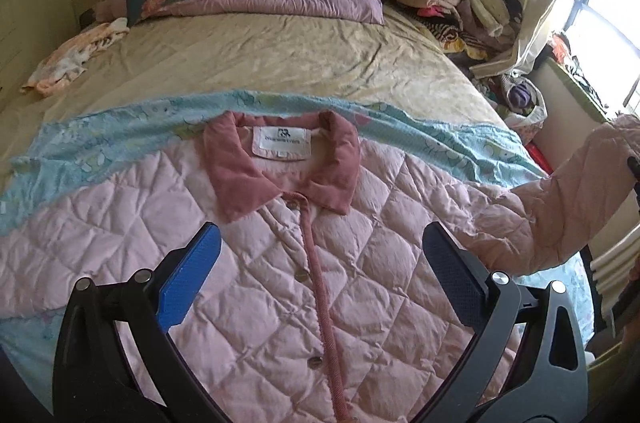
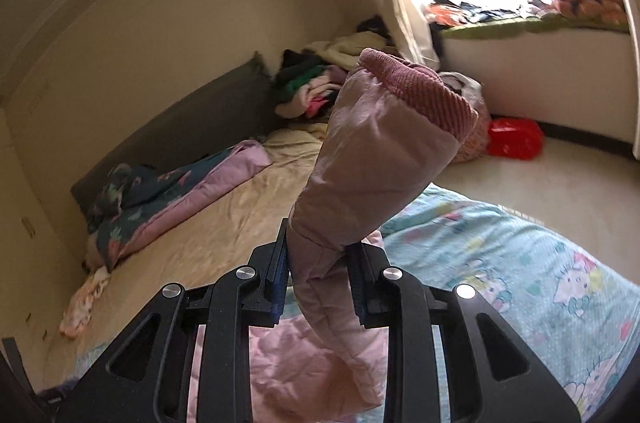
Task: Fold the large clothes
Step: 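Lift the sleeve with the right tool and carry it across the jacket body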
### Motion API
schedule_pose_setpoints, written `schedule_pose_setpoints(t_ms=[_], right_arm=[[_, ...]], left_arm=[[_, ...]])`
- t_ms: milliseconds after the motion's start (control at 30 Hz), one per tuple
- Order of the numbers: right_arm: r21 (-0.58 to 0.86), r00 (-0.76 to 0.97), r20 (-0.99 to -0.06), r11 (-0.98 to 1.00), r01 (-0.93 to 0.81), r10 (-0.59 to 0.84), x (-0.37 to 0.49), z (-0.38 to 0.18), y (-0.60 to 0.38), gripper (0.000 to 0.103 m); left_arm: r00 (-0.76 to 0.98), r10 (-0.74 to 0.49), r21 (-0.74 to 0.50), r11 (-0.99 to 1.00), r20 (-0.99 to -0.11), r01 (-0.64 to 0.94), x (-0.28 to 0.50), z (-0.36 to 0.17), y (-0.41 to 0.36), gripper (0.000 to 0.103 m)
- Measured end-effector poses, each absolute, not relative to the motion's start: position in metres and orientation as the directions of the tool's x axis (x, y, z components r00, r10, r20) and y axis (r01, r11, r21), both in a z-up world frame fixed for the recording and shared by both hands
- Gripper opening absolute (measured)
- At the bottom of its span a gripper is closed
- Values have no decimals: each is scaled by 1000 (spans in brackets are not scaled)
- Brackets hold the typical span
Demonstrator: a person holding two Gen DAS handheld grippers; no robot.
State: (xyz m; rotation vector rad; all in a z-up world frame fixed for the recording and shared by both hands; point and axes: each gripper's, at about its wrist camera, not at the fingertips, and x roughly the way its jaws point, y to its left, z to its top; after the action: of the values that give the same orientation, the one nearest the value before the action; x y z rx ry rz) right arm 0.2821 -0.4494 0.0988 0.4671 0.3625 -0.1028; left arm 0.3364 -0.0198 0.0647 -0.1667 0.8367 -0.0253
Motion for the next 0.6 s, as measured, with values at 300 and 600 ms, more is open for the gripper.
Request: schedule_pose_setpoints(t_ms=[300, 600], right_arm=[[338, 936, -348, 939, 68, 57, 287, 137, -385, 25], [279, 936, -324, 959, -47, 141, 291, 161, -333, 25]], left_arm=[[690, -92, -179, 982, -718, -55, 322, 76, 11, 95], [700, -102, -216, 973, -707, -77, 310, 78, 43, 95]])
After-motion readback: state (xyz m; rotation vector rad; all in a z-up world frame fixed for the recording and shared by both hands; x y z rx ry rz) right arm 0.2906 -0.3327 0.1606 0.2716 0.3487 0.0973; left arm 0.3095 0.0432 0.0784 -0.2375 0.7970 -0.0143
